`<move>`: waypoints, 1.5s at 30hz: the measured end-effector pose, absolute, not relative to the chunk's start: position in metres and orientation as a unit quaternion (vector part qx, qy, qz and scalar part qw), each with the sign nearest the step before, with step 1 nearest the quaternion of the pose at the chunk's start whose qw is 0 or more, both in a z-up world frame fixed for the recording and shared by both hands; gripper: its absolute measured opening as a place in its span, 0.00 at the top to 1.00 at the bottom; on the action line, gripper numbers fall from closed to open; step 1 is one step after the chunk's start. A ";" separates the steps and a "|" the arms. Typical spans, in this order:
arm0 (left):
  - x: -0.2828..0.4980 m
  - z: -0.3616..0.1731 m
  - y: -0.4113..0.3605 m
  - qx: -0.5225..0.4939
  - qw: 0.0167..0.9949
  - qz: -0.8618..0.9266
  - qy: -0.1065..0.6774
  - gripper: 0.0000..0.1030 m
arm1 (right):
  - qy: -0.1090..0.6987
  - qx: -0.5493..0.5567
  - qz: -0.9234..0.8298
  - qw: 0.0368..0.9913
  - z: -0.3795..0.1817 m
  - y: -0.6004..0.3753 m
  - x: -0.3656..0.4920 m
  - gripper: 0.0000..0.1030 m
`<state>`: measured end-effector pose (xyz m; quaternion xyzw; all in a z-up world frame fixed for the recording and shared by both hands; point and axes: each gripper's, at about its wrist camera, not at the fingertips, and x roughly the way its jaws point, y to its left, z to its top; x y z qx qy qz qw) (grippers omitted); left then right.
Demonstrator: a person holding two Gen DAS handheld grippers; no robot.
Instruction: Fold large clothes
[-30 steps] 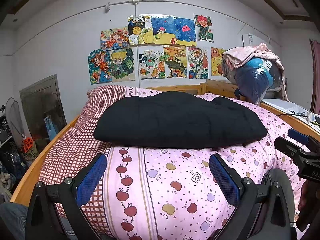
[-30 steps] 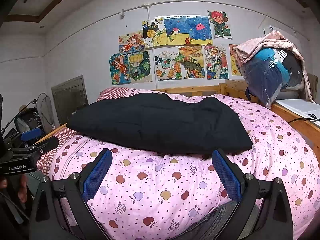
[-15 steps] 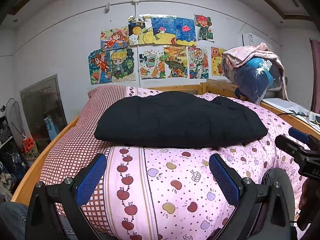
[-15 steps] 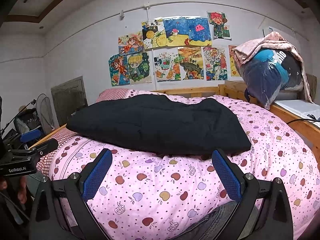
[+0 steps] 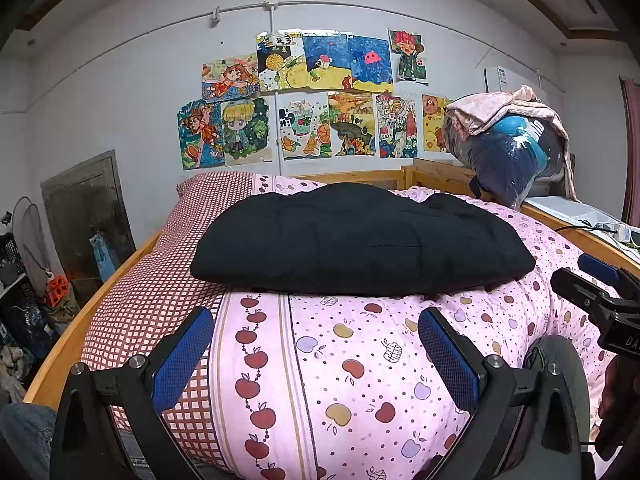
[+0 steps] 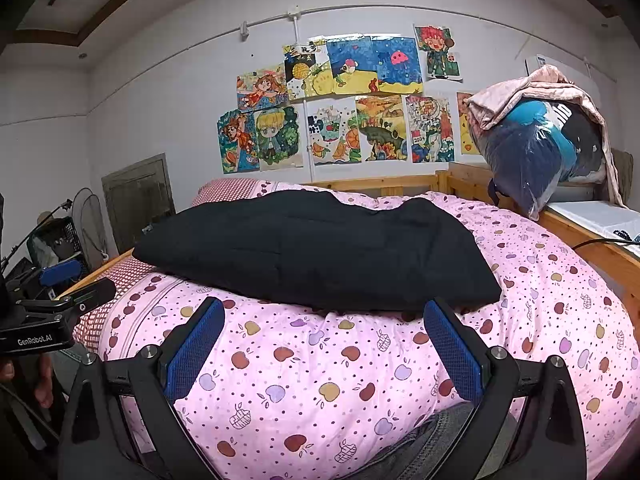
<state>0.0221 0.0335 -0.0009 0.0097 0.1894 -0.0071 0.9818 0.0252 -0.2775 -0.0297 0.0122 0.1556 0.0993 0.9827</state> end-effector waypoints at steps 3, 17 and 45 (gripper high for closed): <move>0.022 -0.001 0.034 0.010 0.982 -0.007 0.189 0.00 | 0.156 0.011 0.099 0.983 -0.030 -0.278 0.025 0.05; 0.021 -0.002 0.034 0.010 0.982 -0.007 0.189 0.00 | 0.155 0.012 0.099 0.983 -0.029 -0.277 0.025 0.05; 0.017 -0.003 0.031 0.010 0.982 -0.008 0.190 0.00 | 0.156 0.013 0.099 0.983 -0.028 -0.278 0.023 0.05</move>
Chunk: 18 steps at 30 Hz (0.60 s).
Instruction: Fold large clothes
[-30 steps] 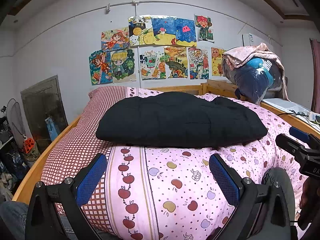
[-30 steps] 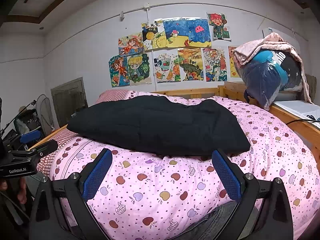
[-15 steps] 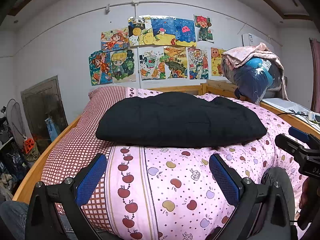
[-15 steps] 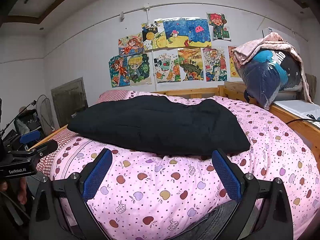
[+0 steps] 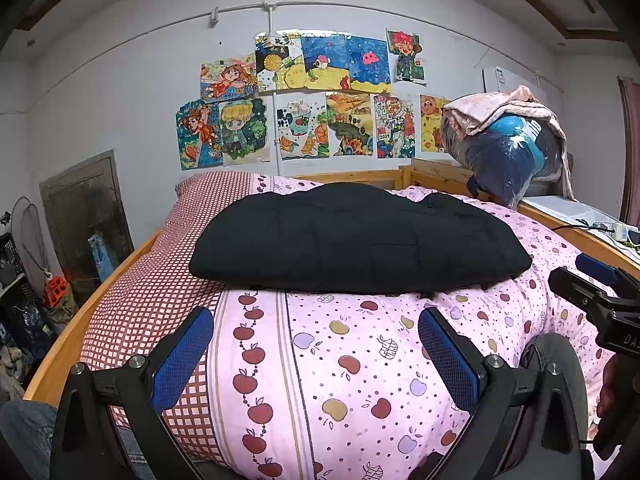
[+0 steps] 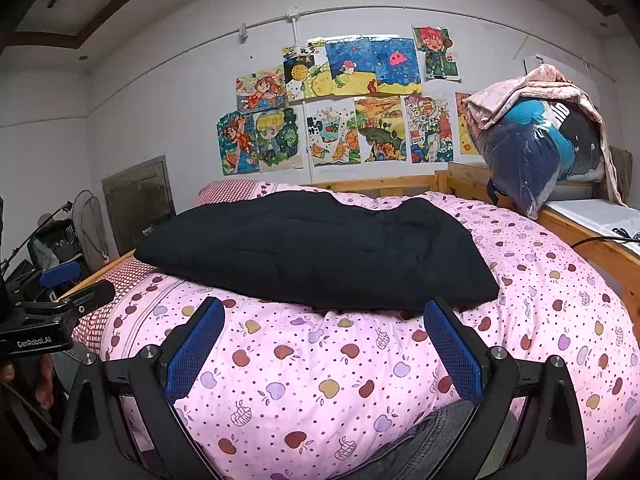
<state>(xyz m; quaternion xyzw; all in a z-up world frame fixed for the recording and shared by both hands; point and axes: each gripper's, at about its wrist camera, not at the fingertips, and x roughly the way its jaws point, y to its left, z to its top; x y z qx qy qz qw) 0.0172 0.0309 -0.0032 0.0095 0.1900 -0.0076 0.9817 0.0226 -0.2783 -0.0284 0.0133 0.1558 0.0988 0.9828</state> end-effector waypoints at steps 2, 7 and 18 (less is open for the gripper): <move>0.017 -0.004 0.031 0.010 0.982 -0.008 0.190 0.00 | 0.156 0.014 0.098 0.983 -0.028 -0.279 0.021 0.05; 0.017 -0.003 0.031 0.009 0.982 -0.008 0.190 0.00 | 0.156 0.014 0.098 0.983 -0.028 -0.278 0.021 0.05; 0.015 -0.007 0.031 0.004 0.980 -0.017 0.196 0.00 | 0.156 0.015 0.097 0.983 -0.028 -0.277 0.021 0.05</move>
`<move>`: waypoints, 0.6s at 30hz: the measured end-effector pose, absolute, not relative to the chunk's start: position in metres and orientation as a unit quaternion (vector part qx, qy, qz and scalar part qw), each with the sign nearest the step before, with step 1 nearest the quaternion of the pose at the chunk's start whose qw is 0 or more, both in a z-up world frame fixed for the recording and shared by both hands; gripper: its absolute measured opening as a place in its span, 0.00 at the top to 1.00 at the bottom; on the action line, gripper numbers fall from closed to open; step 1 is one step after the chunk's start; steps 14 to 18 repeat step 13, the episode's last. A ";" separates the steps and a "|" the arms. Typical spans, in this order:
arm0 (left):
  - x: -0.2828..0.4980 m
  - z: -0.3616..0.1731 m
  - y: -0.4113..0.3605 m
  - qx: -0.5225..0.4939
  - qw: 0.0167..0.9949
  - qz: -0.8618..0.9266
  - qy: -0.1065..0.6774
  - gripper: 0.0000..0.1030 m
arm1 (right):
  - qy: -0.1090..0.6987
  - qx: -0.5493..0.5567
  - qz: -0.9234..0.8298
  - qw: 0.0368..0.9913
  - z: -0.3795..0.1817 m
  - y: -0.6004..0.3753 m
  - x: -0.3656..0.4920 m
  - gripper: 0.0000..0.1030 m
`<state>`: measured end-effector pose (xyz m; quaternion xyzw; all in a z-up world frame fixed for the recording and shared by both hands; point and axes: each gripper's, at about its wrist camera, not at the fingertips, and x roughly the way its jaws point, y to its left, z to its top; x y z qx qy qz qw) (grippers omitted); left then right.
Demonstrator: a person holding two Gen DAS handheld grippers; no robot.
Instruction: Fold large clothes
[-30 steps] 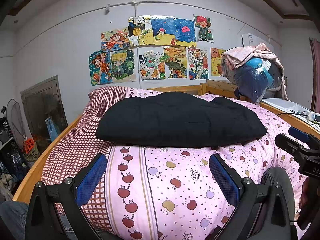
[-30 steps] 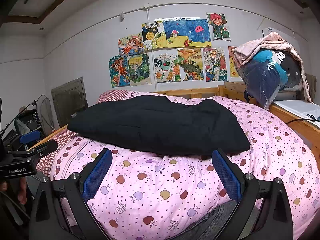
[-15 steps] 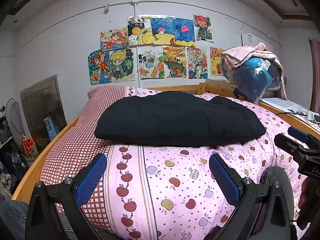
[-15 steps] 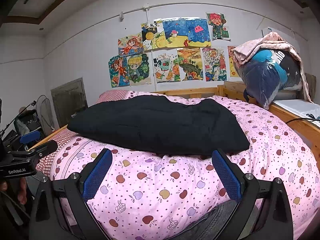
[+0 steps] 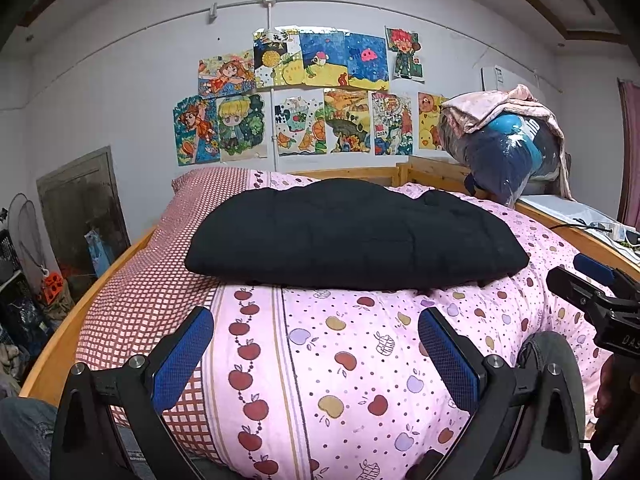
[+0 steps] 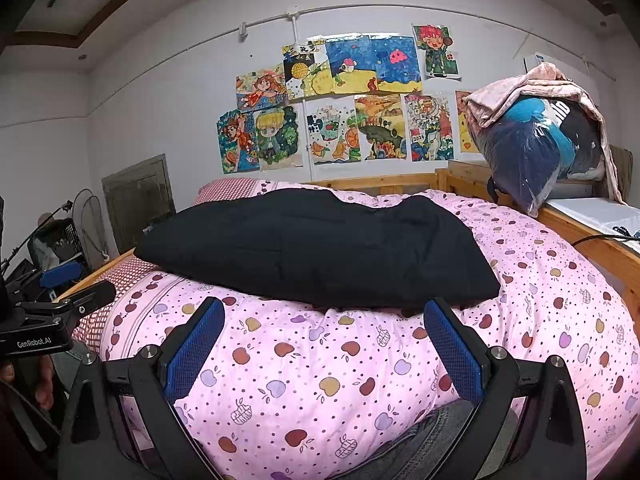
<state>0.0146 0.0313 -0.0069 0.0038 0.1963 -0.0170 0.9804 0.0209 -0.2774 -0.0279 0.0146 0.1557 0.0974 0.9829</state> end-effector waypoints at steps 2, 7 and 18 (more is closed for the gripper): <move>0.016 -0.008 0.033 -0.005 0.978 -0.033 0.204 0.00 | 0.155 0.014 0.097 0.983 -0.028 -0.278 0.021 0.05; 0.018 -0.011 0.034 -0.024 0.975 -0.044 0.218 0.00 | 0.156 0.015 0.097 0.983 -0.032 -0.279 0.020 0.05; 0.018 -0.011 0.037 -0.025 0.975 -0.041 0.216 0.00 | 0.157 0.015 0.097 0.983 -0.034 -0.280 0.021 0.05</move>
